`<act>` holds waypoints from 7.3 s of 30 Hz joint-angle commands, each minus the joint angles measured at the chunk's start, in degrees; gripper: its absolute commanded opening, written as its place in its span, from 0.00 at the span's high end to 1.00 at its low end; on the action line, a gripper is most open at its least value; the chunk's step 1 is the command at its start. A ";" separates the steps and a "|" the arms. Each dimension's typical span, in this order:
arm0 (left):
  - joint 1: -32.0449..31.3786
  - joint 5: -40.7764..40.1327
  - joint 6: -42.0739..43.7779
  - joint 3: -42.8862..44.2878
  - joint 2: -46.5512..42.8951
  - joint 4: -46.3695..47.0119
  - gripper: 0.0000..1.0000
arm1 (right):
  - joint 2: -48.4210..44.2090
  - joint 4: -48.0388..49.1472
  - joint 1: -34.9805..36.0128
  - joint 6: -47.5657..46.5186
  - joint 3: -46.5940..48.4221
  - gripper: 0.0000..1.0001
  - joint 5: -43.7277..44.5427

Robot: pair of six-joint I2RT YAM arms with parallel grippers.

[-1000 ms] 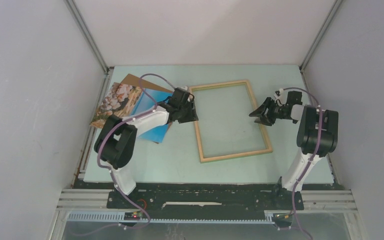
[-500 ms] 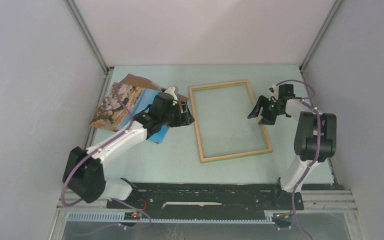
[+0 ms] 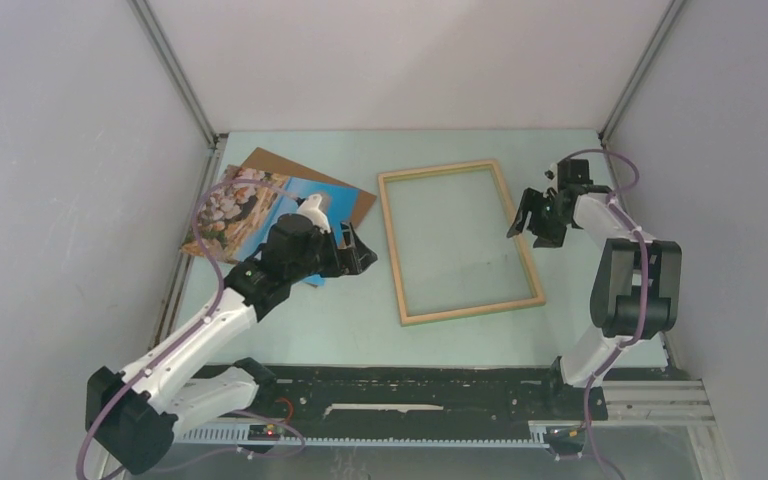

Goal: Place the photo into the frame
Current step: Place the photo frame item in the photo frame, then pick up the photo frame from the center of the board.

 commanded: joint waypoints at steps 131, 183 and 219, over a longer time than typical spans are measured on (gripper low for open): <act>5.98 -2.02 -8.84 6.28 29.63 24.59 0.00 | 1.69 5.33 10.60 9.14 6.18 0.31 7.39; 6.64 -12.81 -7.69 -11.08 -29.04 -5.67 0.00 | 25.59 -13.10 56.04 30.62 33.06 0.81 29.61; 12.27 24.67 -39.21 -3.21 53.18 90.46 0.00 | -1.13 2.30 50.27 20.47 9.07 1.00 16.39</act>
